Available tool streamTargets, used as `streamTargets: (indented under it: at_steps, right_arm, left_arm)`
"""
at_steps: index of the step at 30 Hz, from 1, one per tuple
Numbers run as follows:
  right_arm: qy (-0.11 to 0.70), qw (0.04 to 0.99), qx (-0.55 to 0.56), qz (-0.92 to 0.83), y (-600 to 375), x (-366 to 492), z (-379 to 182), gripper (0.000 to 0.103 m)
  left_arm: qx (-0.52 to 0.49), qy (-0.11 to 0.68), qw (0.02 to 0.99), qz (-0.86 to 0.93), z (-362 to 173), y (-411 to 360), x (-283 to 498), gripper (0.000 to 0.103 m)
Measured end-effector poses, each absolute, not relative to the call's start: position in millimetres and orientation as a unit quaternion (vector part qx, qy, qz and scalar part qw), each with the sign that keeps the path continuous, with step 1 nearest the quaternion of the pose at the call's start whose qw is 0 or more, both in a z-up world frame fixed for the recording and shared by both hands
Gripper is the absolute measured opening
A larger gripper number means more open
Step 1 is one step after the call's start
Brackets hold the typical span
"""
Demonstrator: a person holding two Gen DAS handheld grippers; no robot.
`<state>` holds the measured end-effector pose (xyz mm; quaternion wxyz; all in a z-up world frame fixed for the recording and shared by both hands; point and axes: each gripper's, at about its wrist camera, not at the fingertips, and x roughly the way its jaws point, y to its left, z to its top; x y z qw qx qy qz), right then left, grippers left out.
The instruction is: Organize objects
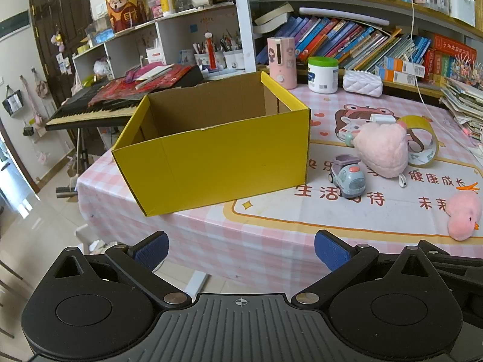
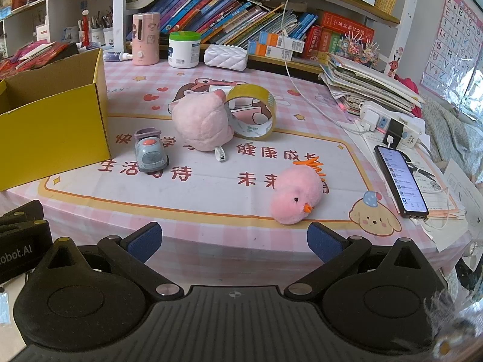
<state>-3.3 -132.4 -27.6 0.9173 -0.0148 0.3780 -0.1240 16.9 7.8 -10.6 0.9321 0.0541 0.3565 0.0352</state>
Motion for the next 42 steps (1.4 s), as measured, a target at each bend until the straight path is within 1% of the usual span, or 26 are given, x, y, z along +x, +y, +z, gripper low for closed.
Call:
streamTargets:
  at_steps: [42]
  right_arm:
    - [0.382,0.914,-0.004,-0.133,-133,-14,-31,0.103]
  left_arm:
    - [0.061,0.353,0.933,0.028,-11,8,8,0.103]
